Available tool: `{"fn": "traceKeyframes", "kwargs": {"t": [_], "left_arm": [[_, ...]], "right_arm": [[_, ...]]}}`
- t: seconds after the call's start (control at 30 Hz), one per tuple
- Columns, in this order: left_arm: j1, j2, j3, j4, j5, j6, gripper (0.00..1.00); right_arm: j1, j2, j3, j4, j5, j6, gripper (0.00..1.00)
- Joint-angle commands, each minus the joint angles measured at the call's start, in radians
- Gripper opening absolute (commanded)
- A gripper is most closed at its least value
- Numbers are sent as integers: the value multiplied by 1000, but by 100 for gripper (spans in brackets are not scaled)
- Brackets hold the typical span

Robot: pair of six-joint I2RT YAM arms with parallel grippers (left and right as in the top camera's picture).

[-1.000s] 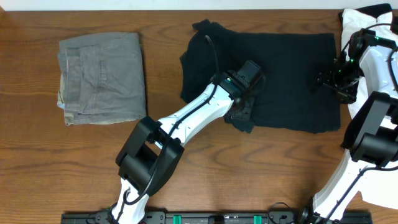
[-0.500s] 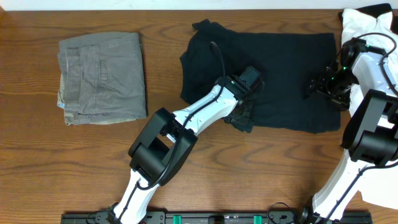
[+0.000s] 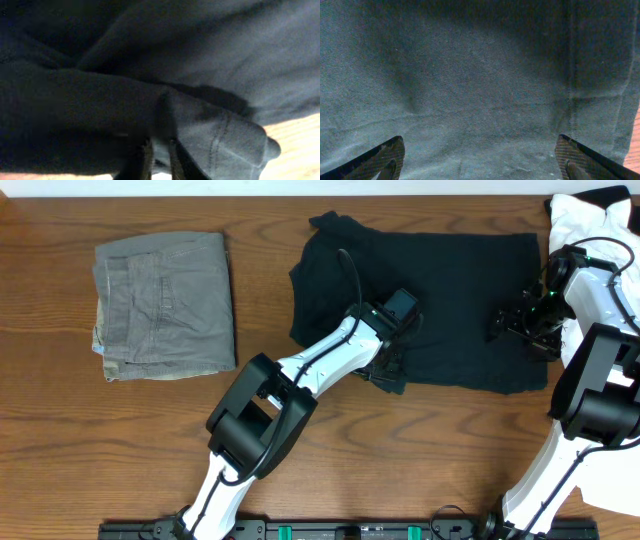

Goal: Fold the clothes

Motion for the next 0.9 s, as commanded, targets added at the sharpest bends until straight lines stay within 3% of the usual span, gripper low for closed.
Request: {"fn": "traceKeyframes", "kwargs": {"t": [0.0, 0.17, 0.57, 0.87], "left_arm": [[-9, -65, -3, -11, -1, -4, 33], [-36, -77, -3, 1, -10, 14, 41], [-153, -75, -3, 39, -188, 34, 58], [-170, -50, -3, 50, -237, 52, 59]], "right_arm": [[6, 6, -6, 6, -8, 3, 95], [6, 6, -7, 9, -8, 3, 97], [6, 6, -7, 11, -8, 3, 99], [6, 6, -7, 11, -7, 3, 99]]}}
